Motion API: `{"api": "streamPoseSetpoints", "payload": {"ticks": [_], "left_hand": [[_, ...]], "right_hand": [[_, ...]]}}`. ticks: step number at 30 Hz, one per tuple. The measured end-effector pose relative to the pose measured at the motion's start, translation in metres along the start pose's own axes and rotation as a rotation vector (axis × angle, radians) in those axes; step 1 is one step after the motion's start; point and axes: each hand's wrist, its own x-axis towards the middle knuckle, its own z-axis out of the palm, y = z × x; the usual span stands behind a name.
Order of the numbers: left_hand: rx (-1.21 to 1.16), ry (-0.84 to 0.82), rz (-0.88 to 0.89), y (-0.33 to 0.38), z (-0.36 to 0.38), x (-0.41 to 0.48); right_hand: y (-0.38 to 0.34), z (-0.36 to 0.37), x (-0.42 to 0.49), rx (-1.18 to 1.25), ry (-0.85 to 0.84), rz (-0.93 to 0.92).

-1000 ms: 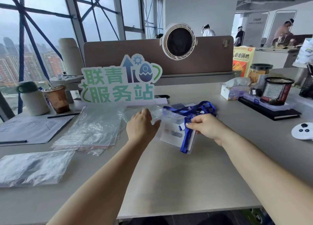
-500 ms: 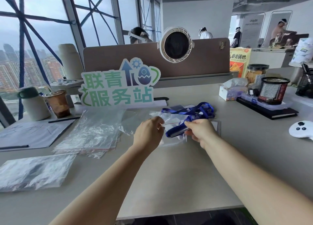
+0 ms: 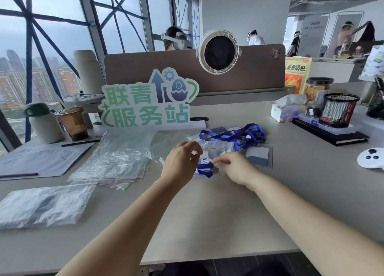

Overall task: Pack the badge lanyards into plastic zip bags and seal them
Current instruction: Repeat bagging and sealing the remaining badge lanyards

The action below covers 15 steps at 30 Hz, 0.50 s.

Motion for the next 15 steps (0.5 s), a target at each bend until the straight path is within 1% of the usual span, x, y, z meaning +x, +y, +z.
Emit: {"api": "streamPoseSetpoints", "payload": {"ticks": [2,4,6,9,11,13,15], "left_hand": [[0.026,0.001,0.047,-0.004,-0.005,-0.004],[0.107,-0.024,0.106,-0.007,-0.008,-0.01],[0.23,-0.094,0.144,-0.009,-0.009,-0.018],[0.385,-0.17,0.148,-0.01,-0.008,-0.027],[0.444,-0.175,0.149,-0.01,-0.008,-0.029],[0.497,-0.197,0.153,-0.01,-0.009,-0.029],[0.575,-0.23,0.163,-0.011,-0.012,-0.028]], "right_hand": [[0.003,-0.012,0.0,-0.099,0.074,-0.106],[0.007,-0.024,0.001,-0.172,0.167,-0.16],[0.012,-0.03,0.004,-0.262,0.235,-0.215],[0.017,-0.03,0.009,-0.414,0.314,-0.323],[0.018,-0.029,0.013,-0.497,0.315,-0.358],[0.015,-0.029,0.017,-0.576,0.277,-0.364],[0.011,-0.03,0.018,-0.602,0.234,-0.364]]}}
